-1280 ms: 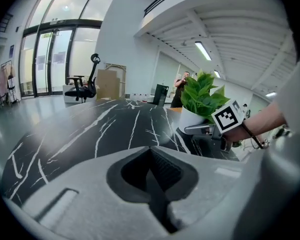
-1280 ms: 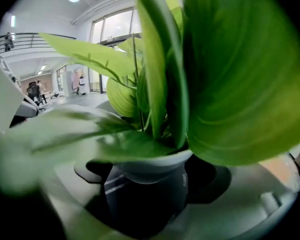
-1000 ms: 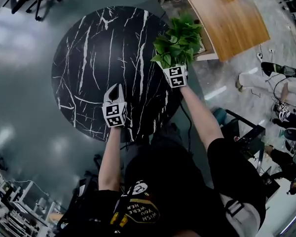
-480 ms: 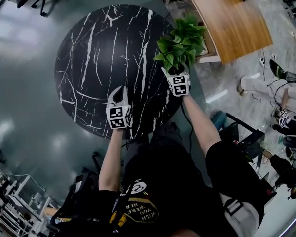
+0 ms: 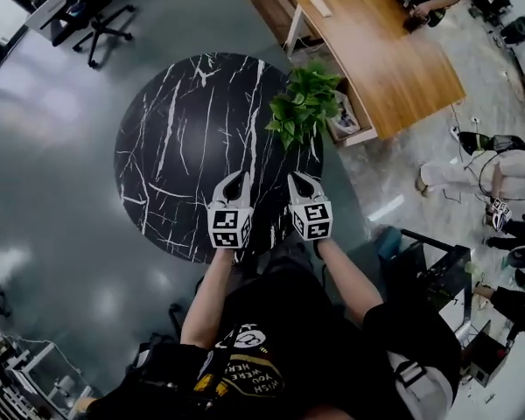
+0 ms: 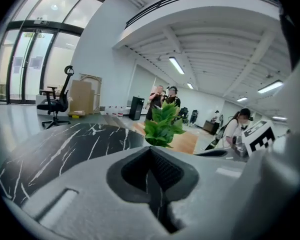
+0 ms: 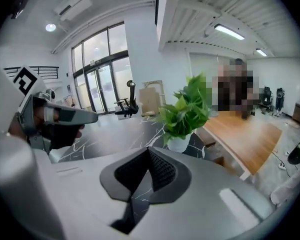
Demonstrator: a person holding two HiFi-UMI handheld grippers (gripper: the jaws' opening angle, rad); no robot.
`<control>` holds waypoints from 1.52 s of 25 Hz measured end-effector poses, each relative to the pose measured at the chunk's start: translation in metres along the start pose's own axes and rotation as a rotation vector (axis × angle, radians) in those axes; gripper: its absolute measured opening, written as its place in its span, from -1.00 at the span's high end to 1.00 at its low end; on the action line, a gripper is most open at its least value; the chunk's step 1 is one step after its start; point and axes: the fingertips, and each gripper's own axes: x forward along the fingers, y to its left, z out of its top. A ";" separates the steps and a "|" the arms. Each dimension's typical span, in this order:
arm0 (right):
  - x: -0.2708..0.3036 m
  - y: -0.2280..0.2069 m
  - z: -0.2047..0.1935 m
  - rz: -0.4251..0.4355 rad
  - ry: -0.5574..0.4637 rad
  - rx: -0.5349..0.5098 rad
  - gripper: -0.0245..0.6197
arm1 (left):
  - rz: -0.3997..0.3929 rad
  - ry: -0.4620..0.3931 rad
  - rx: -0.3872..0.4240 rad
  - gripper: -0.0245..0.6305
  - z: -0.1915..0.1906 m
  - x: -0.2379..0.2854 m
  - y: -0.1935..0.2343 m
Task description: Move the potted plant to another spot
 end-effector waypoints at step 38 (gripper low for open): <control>-0.173 0.044 0.079 -0.073 -0.190 -0.012 0.92 | -0.169 -0.125 0.169 0.91 0.065 -0.095 -0.162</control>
